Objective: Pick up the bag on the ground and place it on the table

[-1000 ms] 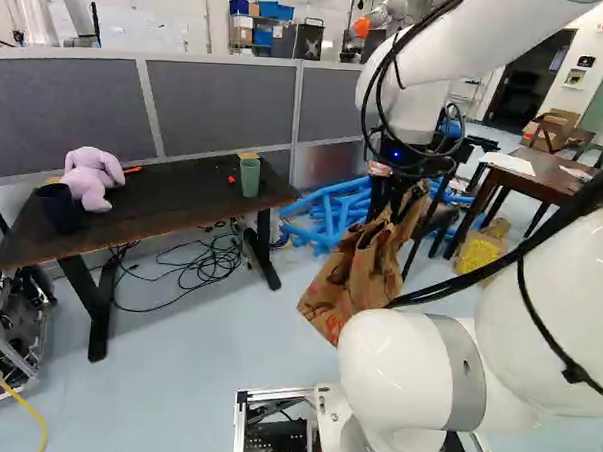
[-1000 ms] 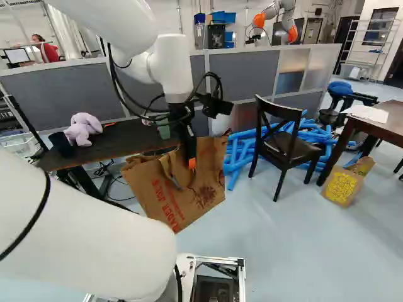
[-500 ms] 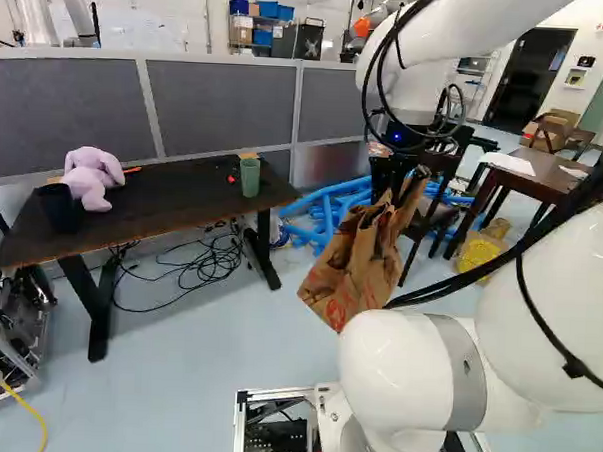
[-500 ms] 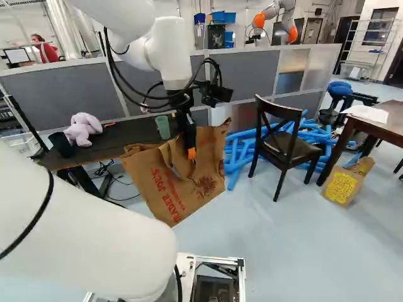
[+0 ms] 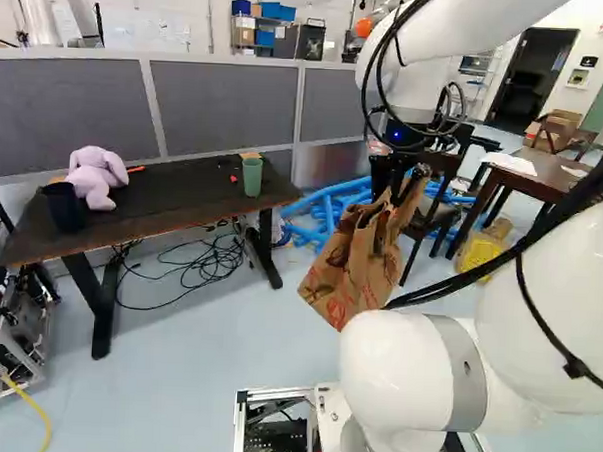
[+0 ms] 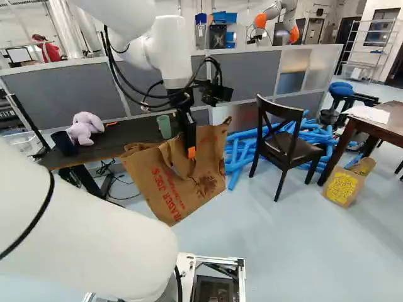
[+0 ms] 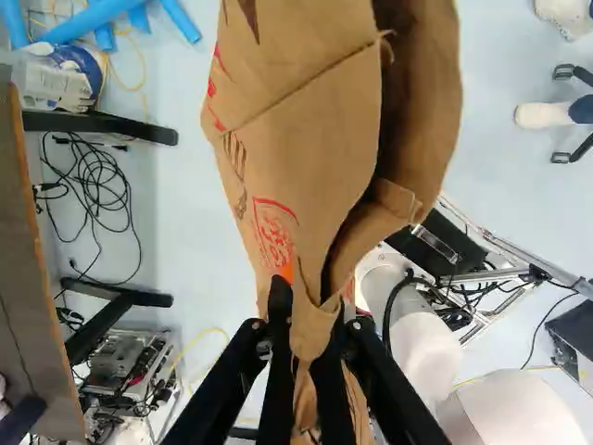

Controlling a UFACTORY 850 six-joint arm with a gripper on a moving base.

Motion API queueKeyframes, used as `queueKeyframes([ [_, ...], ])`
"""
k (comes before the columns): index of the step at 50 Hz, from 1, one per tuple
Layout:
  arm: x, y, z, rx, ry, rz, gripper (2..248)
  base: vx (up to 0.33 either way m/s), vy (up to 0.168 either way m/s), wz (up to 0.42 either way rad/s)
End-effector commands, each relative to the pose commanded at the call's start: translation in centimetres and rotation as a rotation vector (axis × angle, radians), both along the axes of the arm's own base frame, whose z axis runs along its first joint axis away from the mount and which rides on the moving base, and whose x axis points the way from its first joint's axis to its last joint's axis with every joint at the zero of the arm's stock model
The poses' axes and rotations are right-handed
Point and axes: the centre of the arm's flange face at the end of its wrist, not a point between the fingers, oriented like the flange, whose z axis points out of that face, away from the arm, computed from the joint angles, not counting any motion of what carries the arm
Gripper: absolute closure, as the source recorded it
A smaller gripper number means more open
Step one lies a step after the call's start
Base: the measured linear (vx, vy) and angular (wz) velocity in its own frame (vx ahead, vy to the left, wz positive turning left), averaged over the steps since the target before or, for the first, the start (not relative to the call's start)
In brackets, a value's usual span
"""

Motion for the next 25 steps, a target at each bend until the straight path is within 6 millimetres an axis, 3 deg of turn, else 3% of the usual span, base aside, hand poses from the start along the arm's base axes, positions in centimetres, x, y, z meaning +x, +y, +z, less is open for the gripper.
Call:
queueKeyframes([
  [25,0.0,0.0,0.0,0.0,0.0,0.0,225,0.002,0.017,0.086],
])
